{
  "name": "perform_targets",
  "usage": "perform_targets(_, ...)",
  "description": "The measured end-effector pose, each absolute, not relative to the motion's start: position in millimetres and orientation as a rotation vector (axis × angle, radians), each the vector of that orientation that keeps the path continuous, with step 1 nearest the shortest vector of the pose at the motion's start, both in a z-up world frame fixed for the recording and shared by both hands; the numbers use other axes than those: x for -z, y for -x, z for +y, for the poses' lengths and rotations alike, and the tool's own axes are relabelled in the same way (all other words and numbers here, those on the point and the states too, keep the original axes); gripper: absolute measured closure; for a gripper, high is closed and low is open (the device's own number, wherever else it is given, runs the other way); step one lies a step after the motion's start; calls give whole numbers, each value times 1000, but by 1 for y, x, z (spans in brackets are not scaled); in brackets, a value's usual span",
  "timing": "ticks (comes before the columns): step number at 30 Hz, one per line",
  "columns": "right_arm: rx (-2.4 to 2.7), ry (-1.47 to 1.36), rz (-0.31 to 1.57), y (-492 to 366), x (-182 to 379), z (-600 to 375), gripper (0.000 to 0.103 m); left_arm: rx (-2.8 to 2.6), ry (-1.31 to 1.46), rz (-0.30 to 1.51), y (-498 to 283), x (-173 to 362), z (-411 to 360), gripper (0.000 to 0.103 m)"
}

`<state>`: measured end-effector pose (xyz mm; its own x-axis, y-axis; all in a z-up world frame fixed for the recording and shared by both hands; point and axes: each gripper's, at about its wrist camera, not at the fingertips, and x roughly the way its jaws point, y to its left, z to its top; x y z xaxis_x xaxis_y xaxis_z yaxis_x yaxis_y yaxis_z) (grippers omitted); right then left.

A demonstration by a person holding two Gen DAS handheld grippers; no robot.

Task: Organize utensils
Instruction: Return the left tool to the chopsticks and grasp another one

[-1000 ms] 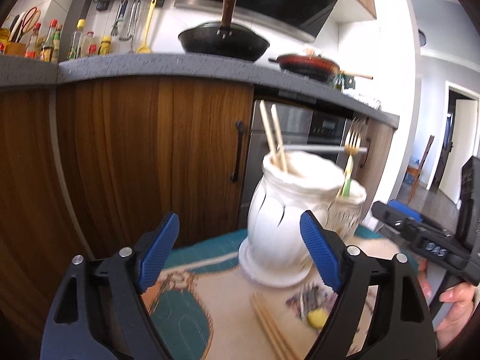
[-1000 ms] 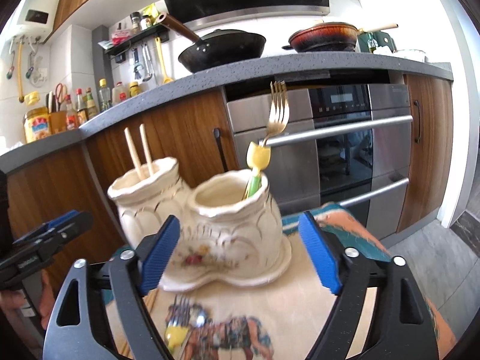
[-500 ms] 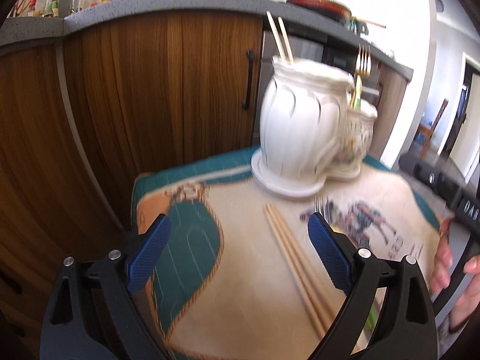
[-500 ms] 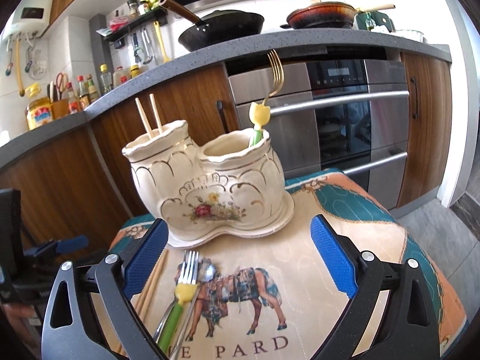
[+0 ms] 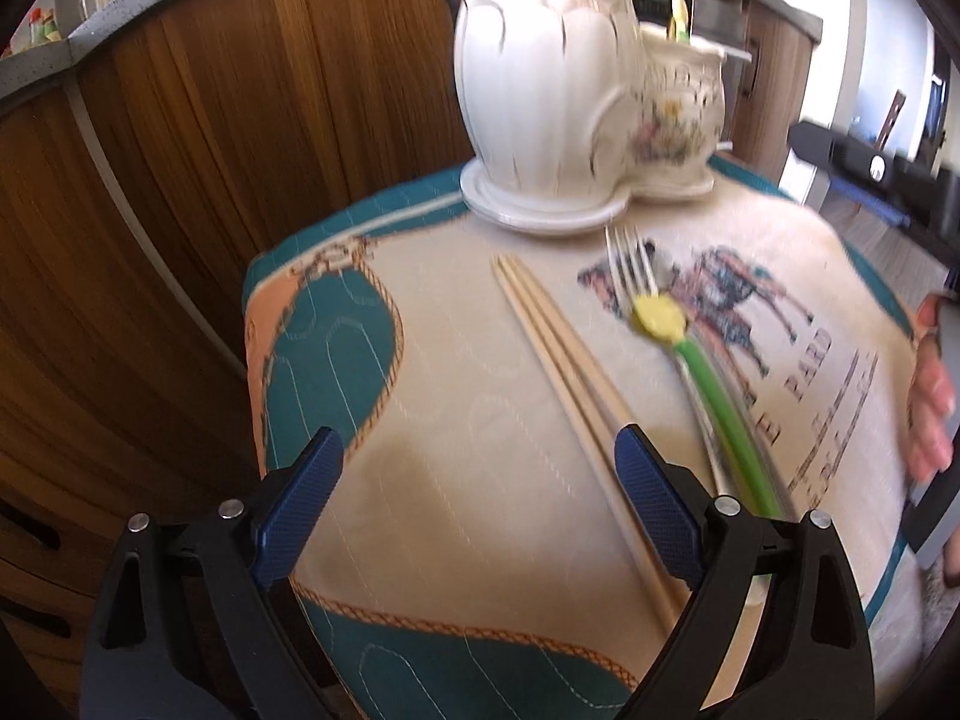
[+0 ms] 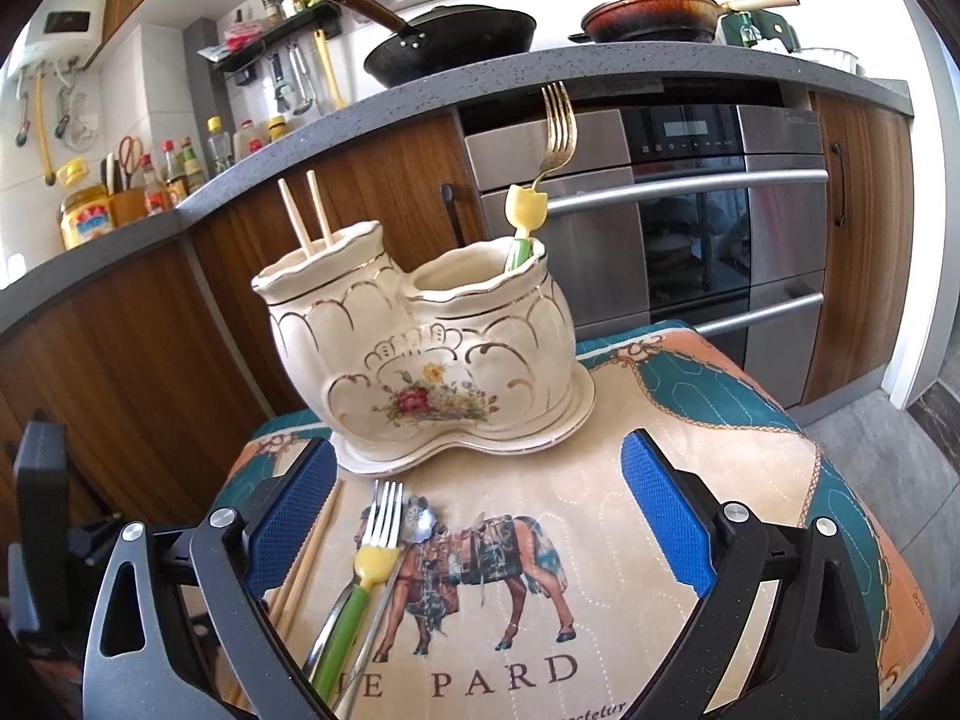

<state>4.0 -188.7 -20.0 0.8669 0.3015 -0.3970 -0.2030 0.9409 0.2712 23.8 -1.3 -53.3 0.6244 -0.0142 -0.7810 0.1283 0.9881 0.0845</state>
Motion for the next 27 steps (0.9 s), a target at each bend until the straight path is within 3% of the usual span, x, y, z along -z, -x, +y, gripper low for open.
perform_targets(6,-273,-196,441,-1,18,-186,8,76,-142,910,-22,56,-2,19)
perform_targets(10,-278,-185,437,0,18,-185,8,77,-165,923,-24,57,-8,29)
perform_targets(12,-279,-184,439,0,18,-187,8,102,-157,931,-25,55,-11,41)
perform_targets(14,-279,-183,441,0,18,-187,8,135,-150,941,-25,53,-13,61)
perform_targets(16,-278,-184,444,0,18,-189,8,170,-143,953,-26,50,-16,75)
perform_targets(20,-280,-170,457,0,19,-188,8,186,-137,955,-31,49,-15,94)
perform_targets(27,-301,-78,541,7,25,-164,8,163,-76,910,-31,49,-2,98)
